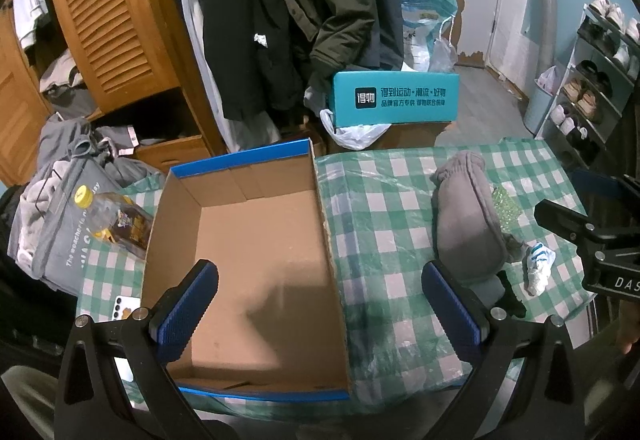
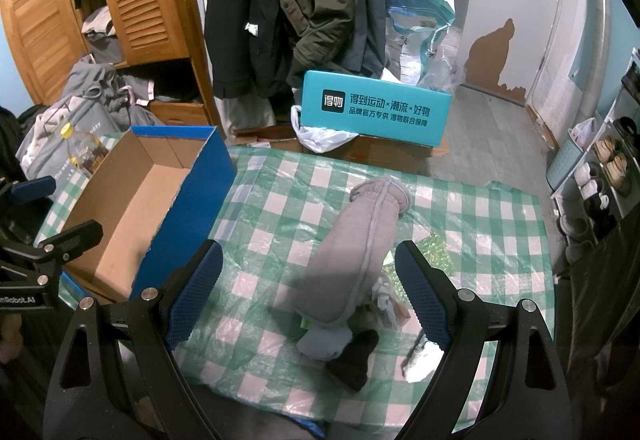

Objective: Organize soft objects

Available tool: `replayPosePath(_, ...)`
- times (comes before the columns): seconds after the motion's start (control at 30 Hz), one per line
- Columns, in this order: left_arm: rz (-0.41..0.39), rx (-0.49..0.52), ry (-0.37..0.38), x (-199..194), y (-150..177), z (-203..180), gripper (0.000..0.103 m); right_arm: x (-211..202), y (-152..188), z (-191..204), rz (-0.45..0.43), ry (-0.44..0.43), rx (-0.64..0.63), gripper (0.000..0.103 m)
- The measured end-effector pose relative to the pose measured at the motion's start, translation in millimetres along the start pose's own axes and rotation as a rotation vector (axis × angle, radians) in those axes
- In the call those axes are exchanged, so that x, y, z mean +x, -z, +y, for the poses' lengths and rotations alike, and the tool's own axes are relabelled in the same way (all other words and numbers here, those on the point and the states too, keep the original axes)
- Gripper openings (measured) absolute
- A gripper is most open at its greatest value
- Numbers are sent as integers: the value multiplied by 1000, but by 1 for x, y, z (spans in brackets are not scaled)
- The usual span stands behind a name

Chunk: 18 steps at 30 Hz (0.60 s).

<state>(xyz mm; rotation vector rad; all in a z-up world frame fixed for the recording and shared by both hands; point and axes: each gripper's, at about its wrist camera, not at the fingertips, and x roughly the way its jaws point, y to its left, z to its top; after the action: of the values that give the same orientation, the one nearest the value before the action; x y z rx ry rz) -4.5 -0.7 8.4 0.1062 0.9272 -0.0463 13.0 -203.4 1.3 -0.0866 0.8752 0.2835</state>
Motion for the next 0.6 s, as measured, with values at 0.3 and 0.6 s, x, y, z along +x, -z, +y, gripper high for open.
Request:
replayPosePath(0.3, 1, -5, 3, 0, 1, 1, 103, 0, 0, 0, 0, 0, 0, 87)
replayPosePath(0.6, 14, -16, -4, 2, 2, 2, 103, 0, 1, -1, 0, 0, 0, 87)
